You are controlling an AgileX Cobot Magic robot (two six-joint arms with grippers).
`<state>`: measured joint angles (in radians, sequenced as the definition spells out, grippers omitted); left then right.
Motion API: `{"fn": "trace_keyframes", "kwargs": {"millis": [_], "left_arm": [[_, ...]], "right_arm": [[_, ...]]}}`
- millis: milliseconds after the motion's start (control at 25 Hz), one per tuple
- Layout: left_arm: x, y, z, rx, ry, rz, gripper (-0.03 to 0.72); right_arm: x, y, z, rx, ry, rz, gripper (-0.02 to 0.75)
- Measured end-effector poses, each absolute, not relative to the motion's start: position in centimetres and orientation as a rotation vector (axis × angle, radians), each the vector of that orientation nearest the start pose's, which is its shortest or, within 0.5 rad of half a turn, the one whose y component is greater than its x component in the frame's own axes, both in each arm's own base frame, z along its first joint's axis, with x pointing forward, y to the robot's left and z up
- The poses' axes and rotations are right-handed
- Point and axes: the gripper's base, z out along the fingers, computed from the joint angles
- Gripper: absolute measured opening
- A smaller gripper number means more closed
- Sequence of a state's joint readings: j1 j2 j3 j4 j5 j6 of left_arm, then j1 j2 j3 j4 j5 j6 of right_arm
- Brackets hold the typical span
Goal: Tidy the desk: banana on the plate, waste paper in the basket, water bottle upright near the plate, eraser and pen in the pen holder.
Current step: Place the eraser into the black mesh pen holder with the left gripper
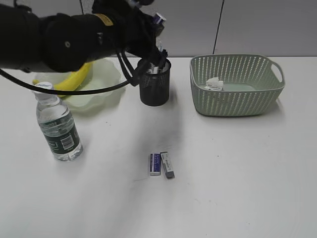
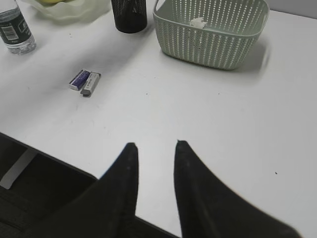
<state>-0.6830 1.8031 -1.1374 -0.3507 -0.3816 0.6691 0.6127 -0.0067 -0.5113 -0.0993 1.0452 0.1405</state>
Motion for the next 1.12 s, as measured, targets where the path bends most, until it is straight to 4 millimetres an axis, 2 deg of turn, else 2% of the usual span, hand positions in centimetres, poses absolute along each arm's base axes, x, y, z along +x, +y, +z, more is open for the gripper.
{"fn": "trace_keyframes", "kwargs": {"millis": [240,400,520,640,880,1040,1120], "left_arm": [[36.0,-26.8,20.7,0.730,1.652,-0.112,0.179],[38.3,-27.0,18.8,0.585,1.806,-0.172,0.179],[39.5,-26.4,18.6,0.532,1.892,-0.221,0.179],[39.8,-26.0,18.6,0.513,1.912,-0.230,0.188],[39.7,-26.0,18.4,0.531,1.944,-0.247,0.367],[39.7,-26.0,18.6,0.532,1.942,-0.250,0.400],[39.3,-26.0,19.8,0.539,1.939,-0.272,0.403]], "right_arm": [[-0.1,-1.0,28.2,-0.469,1.970,0.362,0.213],[-0.1,-1.0,28.2,-0.469,1.970,0.362,0.213],[-0.1,-1.0,28.2,-0.469,1.970,0.362,0.213],[-0.1,-1.0,28.2,-0.469,1.970,0.362,0.215],[-0.1,-1.0,28.2,-0.469,1.970,0.362,0.215],[-0.1,-1.0,28.2,-0.469,1.970,0.362,0.215],[-0.1,-1.0,28.2,-0.469,1.970,0.362,0.215]]}}
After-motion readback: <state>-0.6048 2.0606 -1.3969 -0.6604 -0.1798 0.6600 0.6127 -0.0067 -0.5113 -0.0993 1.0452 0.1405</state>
